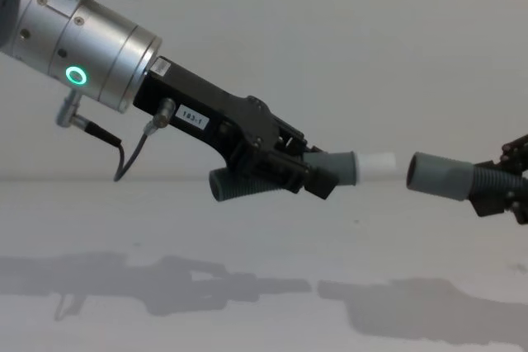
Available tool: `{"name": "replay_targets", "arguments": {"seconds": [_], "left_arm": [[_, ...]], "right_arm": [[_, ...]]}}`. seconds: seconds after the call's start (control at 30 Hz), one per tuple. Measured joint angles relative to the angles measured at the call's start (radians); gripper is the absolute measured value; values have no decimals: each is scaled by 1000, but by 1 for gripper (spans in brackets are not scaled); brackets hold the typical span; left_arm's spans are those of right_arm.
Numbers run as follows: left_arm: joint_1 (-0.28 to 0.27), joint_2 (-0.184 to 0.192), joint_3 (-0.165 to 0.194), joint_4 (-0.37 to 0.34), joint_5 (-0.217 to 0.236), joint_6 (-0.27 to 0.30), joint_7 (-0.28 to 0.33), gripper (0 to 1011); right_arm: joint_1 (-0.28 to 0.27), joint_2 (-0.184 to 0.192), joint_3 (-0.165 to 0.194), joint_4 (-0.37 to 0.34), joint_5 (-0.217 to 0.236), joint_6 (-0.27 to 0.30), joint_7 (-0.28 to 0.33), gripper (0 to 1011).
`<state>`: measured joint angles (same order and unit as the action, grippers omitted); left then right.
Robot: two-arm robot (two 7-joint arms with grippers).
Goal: Use both hands to pick up one end of the pipe from the table, align the ends, and insert them.
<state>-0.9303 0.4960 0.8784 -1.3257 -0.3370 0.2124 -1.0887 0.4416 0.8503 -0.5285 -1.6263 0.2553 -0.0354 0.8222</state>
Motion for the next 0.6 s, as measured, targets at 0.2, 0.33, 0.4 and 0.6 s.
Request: {"name": "replay_targets", "arguments": {"seconds": [0.2,0.33,0.4,0.6], "left_arm": [[-5,-1,5,7,-4,-2,-2,339],[-9,-2,9,12,-6,-5,-3,339],[-11,-2,10,14,-7,-5,-3,339],[-17,-4,15,21,-9,-8,-3,339]], "right_arm": [[5,-2,-3,2,2,3,0,252],[10,-5,-7,4,3,3,1,252],[12,-6,-9,5,3,3,3,253],[19,-11,-17,10,4,2,8,253]]}}
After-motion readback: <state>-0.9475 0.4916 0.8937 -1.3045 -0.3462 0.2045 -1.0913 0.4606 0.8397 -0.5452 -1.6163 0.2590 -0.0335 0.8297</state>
